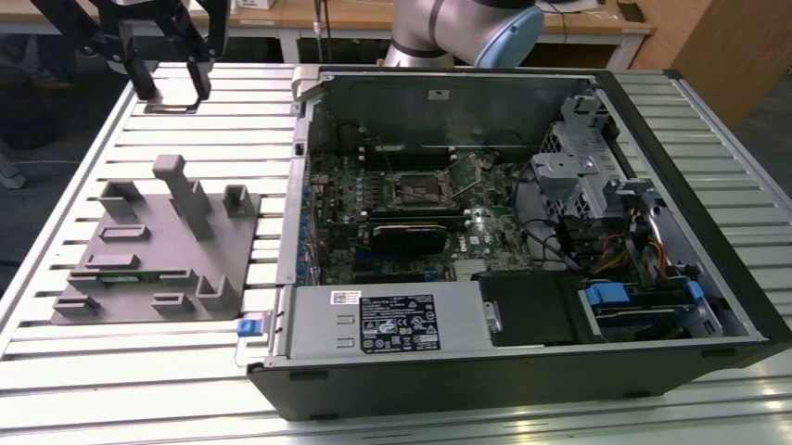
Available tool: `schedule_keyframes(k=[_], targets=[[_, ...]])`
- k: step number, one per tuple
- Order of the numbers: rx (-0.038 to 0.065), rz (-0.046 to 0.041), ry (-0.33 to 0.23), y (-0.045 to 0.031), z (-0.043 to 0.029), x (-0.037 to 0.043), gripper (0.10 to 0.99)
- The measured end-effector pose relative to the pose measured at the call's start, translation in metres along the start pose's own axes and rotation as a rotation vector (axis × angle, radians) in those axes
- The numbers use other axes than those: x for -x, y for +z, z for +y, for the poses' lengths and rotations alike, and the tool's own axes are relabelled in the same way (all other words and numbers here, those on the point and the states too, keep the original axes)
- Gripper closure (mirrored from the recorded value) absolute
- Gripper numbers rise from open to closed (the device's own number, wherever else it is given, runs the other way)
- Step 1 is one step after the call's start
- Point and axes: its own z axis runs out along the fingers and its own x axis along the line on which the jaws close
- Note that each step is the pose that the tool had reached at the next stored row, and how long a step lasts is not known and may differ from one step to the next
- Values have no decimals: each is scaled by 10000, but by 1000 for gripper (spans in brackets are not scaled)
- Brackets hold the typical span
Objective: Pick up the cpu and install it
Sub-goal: 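Pick up the cpu and move it towards the insertion slot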
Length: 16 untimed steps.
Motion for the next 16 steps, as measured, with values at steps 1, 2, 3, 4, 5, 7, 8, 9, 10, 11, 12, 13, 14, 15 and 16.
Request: schedule_keyframes(k=[1,2,3,4,5,7,8,9,10,11,12,13,14,15,16], targets=[[0,0,0,0,0,12,557],[0,0,0,-1,-1,25,557],[0,0,0,-1,-1,37,557],[-1,0,0,-1,-1,50,557],[0,-1,0,-1,-1,63,557],[0,0,0,-2,-2,90,557],[0,0,0,-2,-2,104,557],[0,0,0,-2,-2,118,557],[0,-1,0,-3,-3,130,557],[0,0,0,-3,-3,142,557],[0,0,0,-3,-3,155,557],[0,0,0,-4,-3,168,557],[0,0,1,-4,-3,181,557],[0,0,1,-4,-4,195,557],[1,-1,0,-4,-4,208,557]])
